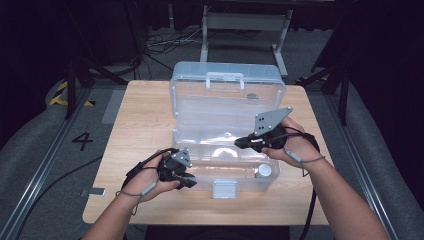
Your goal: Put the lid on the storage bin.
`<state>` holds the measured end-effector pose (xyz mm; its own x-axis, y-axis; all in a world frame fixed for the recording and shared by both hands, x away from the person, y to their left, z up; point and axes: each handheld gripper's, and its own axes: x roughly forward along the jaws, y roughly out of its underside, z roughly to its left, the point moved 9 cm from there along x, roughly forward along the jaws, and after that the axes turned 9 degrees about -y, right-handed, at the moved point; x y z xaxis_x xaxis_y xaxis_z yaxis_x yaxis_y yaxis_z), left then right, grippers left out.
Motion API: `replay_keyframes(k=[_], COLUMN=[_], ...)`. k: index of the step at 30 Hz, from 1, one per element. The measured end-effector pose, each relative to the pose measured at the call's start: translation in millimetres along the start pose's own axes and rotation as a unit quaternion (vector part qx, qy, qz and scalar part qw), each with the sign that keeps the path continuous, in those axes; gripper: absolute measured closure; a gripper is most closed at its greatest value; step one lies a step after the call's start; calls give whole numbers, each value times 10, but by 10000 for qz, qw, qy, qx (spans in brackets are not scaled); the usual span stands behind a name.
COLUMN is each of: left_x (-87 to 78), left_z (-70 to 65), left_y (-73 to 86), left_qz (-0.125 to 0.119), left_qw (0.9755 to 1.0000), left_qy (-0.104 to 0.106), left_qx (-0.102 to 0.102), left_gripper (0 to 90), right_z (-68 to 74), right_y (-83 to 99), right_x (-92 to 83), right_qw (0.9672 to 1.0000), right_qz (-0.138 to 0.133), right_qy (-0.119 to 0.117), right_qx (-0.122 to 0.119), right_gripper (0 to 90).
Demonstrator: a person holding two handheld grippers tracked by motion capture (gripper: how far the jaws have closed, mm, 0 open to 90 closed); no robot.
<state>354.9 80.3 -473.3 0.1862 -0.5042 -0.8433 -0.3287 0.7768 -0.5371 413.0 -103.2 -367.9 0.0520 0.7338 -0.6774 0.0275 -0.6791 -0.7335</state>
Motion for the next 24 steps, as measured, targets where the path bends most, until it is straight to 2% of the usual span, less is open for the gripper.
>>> replay_keyframes(k=[24], left_x=[0], left_z=[4], left_y=[-2], left_qz=[-8], left_qw=[10000], left_qy=[-23], left_qx=[-31], left_gripper=[774], right_z=[85], right_y=[30], right_x=[34], right_qw=[10000], right_qz=[23], right_qy=[67], right_qx=[-30], right_gripper=[879])
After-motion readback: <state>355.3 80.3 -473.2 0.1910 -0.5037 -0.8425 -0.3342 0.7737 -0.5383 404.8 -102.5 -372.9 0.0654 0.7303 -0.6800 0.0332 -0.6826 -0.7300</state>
